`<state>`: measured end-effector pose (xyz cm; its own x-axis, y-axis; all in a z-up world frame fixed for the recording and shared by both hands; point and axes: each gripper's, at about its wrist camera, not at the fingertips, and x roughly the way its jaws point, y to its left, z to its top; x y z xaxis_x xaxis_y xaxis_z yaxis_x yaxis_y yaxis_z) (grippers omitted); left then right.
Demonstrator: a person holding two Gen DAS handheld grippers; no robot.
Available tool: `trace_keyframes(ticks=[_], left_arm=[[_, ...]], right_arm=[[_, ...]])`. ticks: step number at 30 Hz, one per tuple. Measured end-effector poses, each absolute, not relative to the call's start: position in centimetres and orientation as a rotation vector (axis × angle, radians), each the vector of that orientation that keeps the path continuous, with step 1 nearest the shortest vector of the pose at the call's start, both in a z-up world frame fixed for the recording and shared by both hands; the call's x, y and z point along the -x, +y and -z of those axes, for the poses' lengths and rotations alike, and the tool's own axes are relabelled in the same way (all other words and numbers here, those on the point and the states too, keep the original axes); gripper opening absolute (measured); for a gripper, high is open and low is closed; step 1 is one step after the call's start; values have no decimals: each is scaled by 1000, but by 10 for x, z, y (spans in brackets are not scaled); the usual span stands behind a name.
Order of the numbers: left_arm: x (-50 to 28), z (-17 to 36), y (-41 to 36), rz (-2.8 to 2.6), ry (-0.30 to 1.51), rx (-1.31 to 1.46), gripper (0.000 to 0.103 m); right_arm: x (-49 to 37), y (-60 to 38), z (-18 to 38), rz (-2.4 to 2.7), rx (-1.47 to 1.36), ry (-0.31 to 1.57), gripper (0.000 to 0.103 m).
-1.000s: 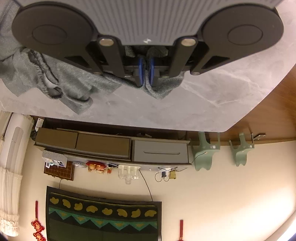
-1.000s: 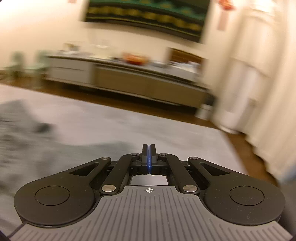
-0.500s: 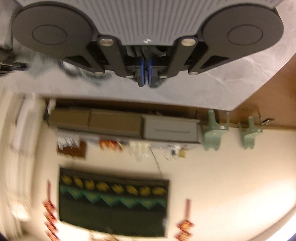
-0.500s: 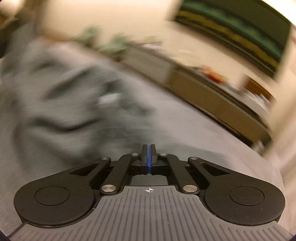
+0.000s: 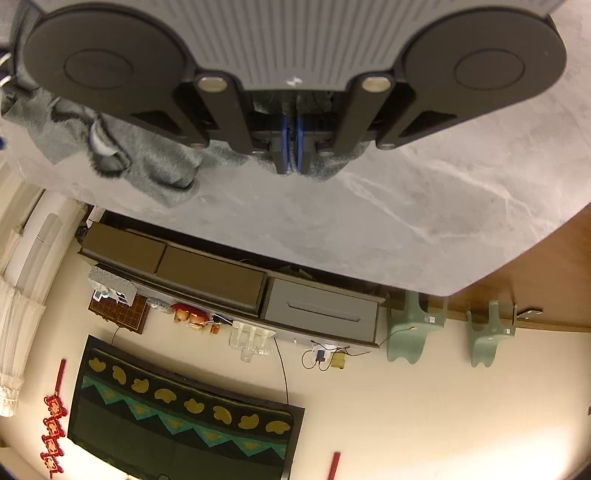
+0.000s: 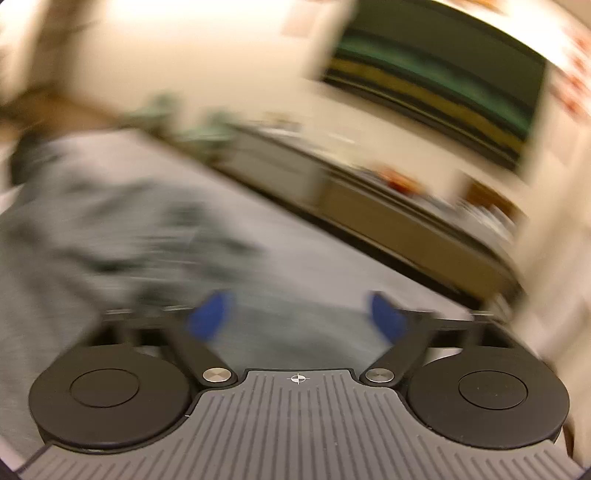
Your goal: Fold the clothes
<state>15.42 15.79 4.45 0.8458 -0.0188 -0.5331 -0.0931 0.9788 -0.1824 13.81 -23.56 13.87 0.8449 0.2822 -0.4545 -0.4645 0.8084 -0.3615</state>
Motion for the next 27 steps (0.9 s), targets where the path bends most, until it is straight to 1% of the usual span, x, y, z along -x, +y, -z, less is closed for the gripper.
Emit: trace_keyframes(ticks=[2,3,4,5,6,8,9,10,11,14,16,18,19,20,21,22,23,24,25,26,27], left_arm=[[-154,-41,163,-30,565,217,5],[-154,-41,165,-25,564,223,5],[-155,-43,164,-19,553,226,5],[-156,-45,164,-15,540,228,5],[-157,-50,163,-17,518,222,5],[-161,-61,164,-25,468,224,5],[-164,-67,166,-26,447,229,5],[-165,-72,168,-30,431,226,1],[-167,-75,170,-40,422,214,1],[-176,-79,182,-53,461,215,1],[-182,-75,190,-63,511,229,1],[-184,-73,197,-58,546,259,1],[-182,-74,201,-47,551,284,1],[-180,-76,204,-36,545,302,1],[-176,-80,205,-25,528,314,1],[-173,-85,206,-13,505,318,1],[-171,-88,205,-4,488,318,1],[-169,-90,205,3,479,316,1],[-168,-91,204,8,473,317,1],[-168,-90,206,4,480,325,1],[-167,-88,208,0,486,334,1]], right_arm=[[-146,-201,-117,-462,591,399,89],[-154,-190,-107,-475,630,405,86],[-169,-184,-96,-475,649,428,63],[-180,-184,-89,-466,647,467,11],[-192,-192,-87,-434,598,506,4],[-202,-228,-107,-365,382,532,3],[-208,-246,-117,-328,276,542,3],[-216,-263,-128,-269,203,529,3],[-222,-289,-138,-204,139,515,3],[-224,-386,-154,62,32,529,3],[-227,-436,-133,271,98,605,4],[-230,-463,-105,420,165,740,9],[-227,-466,-98,491,174,758,24],[-217,-462,-104,538,176,718,28],[-207,-441,-115,549,189,623,29],[-199,-407,-124,523,224,527,36],[-189,-363,-131,467,281,439,51],[-178,-318,-135,360,336,368,59],[-167,-272,-139,250,389,300,73],[-161,-223,-135,97,428,280,84],[-156,-179,-128,-63,470,287,87]])
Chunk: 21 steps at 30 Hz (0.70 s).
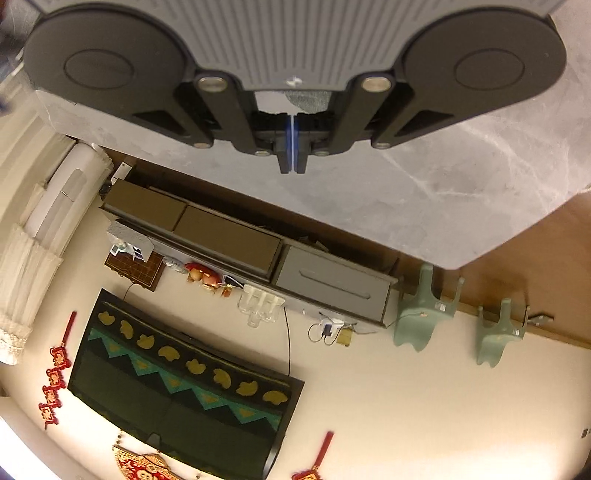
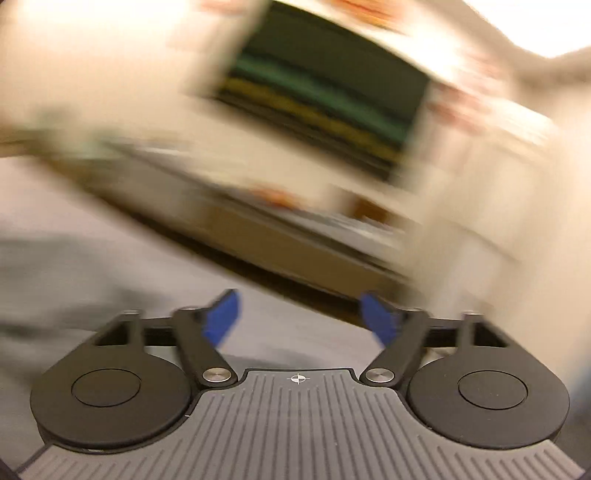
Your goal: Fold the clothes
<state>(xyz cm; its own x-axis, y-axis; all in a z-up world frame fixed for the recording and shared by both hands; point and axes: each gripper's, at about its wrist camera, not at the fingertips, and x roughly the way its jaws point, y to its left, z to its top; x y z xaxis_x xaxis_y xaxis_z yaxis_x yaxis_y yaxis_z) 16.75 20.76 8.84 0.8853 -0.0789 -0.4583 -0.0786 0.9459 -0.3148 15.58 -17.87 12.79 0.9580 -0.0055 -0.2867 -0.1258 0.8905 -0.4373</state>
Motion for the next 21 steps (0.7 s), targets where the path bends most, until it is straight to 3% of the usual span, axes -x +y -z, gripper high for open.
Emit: trace_keyframes(ticks=[4,6,7,8,9,15,17,21], left_arm=[[-164,-83,222,-29,503,376,2],[-162,-82,237,-53,500,413,2],[-161,-82,244,-65,498,433,2],[-159,-84,250,-67,492,452,2],[-157,-87,255,-60,476,468,2],[-153,-99,237,-6,437,399,4],[-155,-96,225,6,464,357,6],[-153,-87,213,3,498,335,7]], right_arm=[[-154,-43,-83,-465,626,344,87],[-166,4,-52,-524,773,348,71],[-182,22,-42,-540,817,393,23],[-198,21,-45,-529,768,454,1],[-214,19,-49,-518,715,509,0],[-225,-120,-180,-270,204,368,0],[-228,-162,-184,-87,269,396,0],[-264,-244,-124,230,367,607,1]])
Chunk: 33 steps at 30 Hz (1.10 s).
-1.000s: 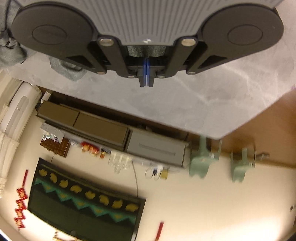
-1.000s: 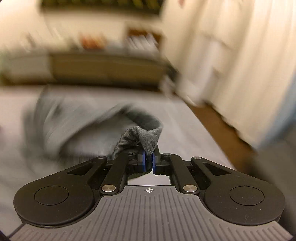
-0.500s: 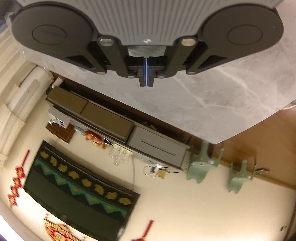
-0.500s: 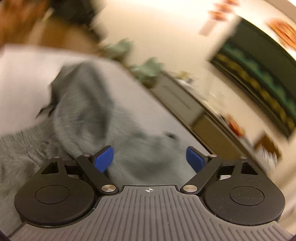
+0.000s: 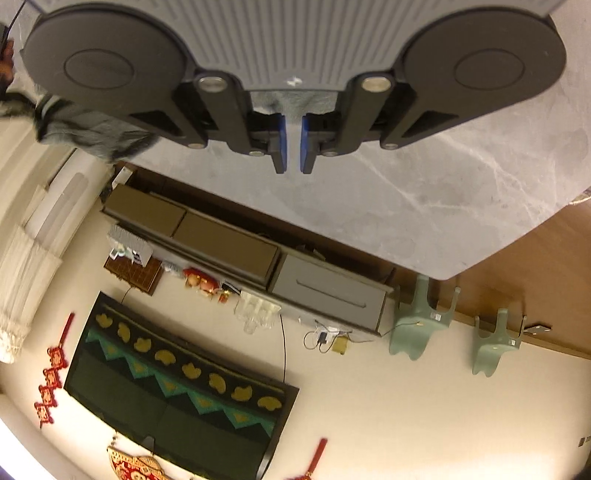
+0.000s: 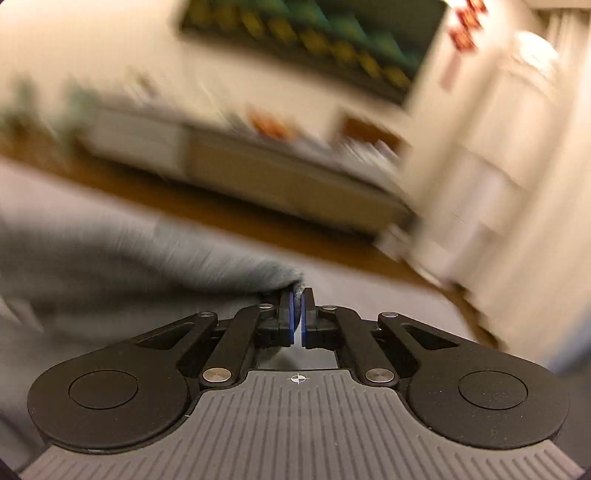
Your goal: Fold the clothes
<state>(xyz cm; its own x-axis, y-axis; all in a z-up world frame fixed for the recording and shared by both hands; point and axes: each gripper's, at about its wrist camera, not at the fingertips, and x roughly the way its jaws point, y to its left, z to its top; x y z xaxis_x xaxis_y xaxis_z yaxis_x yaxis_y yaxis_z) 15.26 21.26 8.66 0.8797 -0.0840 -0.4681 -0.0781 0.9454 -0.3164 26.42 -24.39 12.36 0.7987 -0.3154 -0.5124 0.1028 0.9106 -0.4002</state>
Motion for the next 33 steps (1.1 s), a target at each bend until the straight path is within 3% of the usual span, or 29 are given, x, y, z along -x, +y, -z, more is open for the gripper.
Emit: trace_keyframes(ticks=[1,2,5,7,9,10,11,14,15,16,17,18,20,22,24,25,26,30,33], left_arm=[[-151,-85,211,0,502,334,8],[-151,-84,211,-6,502,335,9],[-149,-82,214,-33,499,344,12],[-153,-80,218,-63,506,363,13],[-155,-77,225,-71,521,393,13],[-156,-75,228,-75,528,406,13],[-156,-74,230,-75,534,411,13],[-151,-75,235,-66,530,420,13],[-150,-78,237,-71,517,423,13],[-149,-81,239,-76,504,427,14],[-149,-84,240,-84,493,432,15],[-150,-86,241,-86,485,439,15],[-151,-90,244,-89,471,450,17],[-151,-89,245,-89,477,449,17],[-148,-88,249,-93,482,452,16],[-146,-87,251,-97,482,455,16],[-145,-87,253,-99,481,459,16],[-150,-92,247,-65,479,436,17],[-159,-86,223,15,540,336,21]], right_arm=[[-267,-258,-107,264,373,669,4],[-254,-268,-98,280,352,703,14],[-204,-265,-103,276,288,591,39],[-174,-230,-116,181,299,496,45],[-149,-185,-130,-39,344,433,64],[-138,-161,-134,-161,380,415,81],[-132,-136,-135,-246,428,405,91],[-150,-102,-120,-256,508,415,91],[-171,-99,-113,-229,561,428,87],[-178,-94,-111,-248,593,435,76],[-184,-89,-111,-273,622,441,74],[-173,-75,-118,-382,597,435,77],[-150,-34,-116,-629,624,436,91],[-135,-5,-90,-765,794,469,87],[-149,-1,-68,-758,854,539,59],[-157,1,-59,-755,875,575,30],[-177,-9,-66,-754,782,628,9],[-225,-48,-126,-630,475,605,5],[-268,-76,-139,-523,268,630,5]])
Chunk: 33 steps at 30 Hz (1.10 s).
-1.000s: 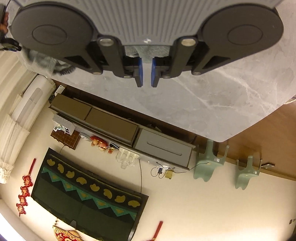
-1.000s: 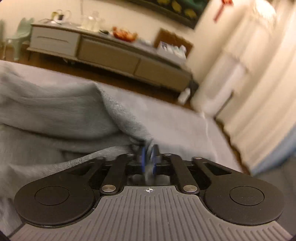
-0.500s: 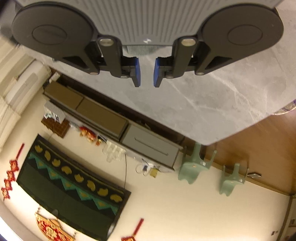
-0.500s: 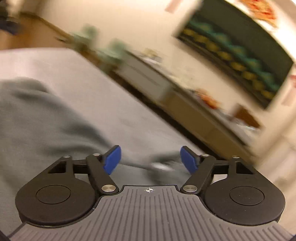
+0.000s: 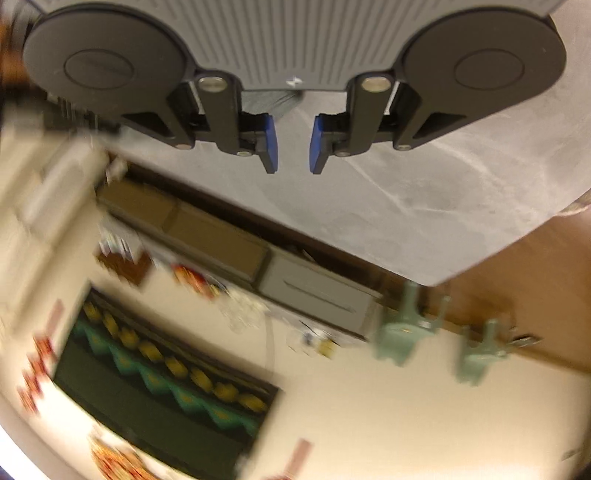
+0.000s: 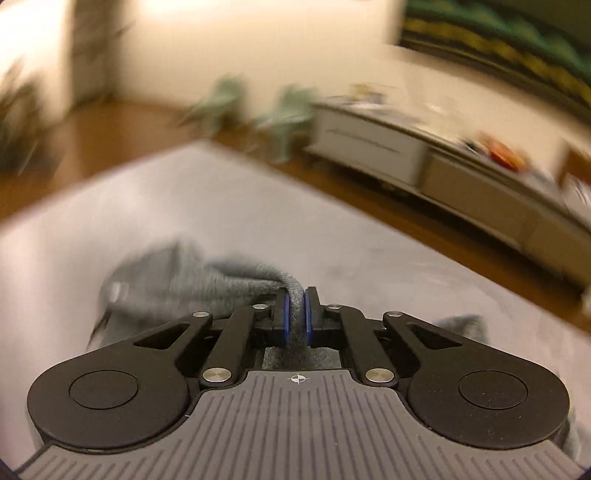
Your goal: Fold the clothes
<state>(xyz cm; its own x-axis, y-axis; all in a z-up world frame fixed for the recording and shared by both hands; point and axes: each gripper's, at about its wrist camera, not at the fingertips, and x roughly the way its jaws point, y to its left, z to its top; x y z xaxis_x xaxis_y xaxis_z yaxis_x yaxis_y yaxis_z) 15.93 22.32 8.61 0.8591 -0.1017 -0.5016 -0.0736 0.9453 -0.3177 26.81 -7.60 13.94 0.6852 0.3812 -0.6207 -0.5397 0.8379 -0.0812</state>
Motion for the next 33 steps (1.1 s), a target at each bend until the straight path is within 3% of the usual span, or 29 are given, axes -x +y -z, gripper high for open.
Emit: trace_keyframes(ticks=[2,3,7,10,12,13,16,18,19,20,21,22,29,33], left_arm=[[-165,-80,199,59,577,217,29],[-167,-76,187,76,591,154,31],[-171,-58,139,172,617,-64,47],[-167,-42,102,270,615,-199,53],[-166,-29,83,271,600,-299,61],[-168,-21,75,257,595,-352,61],[-184,2,62,161,603,-463,59],[-199,12,63,128,624,-473,47],[-206,16,64,127,637,-470,23],[-212,17,66,141,652,-462,3],[-217,16,69,146,662,-450,3],[-219,10,73,145,661,-432,3],[-202,-83,139,168,520,-151,2],[-259,-100,185,12,547,44,2]], right_arm=[[-293,-96,-135,-435,198,656,6],[-299,-102,-127,-467,168,681,12],[-316,-161,-131,-519,-19,630,58],[-319,-217,-133,-270,19,561,63],[-329,-229,-113,-236,151,604,64],[-333,-230,-99,-263,227,643,70],[-331,-218,-71,-359,393,652,78],[-334,-208,-56,-448,440,638,79],[-341,-206,-50,-448,444,665,74],[-347,-204,-44,-447,448,691,46],[-353,-202,-38,-447,451,717,21],[-359,-201,-33,-444,452,742,3],[-345,-347,-123,-245,-50,544,2],[-358,-448,-173,-24,-287,409,2]])
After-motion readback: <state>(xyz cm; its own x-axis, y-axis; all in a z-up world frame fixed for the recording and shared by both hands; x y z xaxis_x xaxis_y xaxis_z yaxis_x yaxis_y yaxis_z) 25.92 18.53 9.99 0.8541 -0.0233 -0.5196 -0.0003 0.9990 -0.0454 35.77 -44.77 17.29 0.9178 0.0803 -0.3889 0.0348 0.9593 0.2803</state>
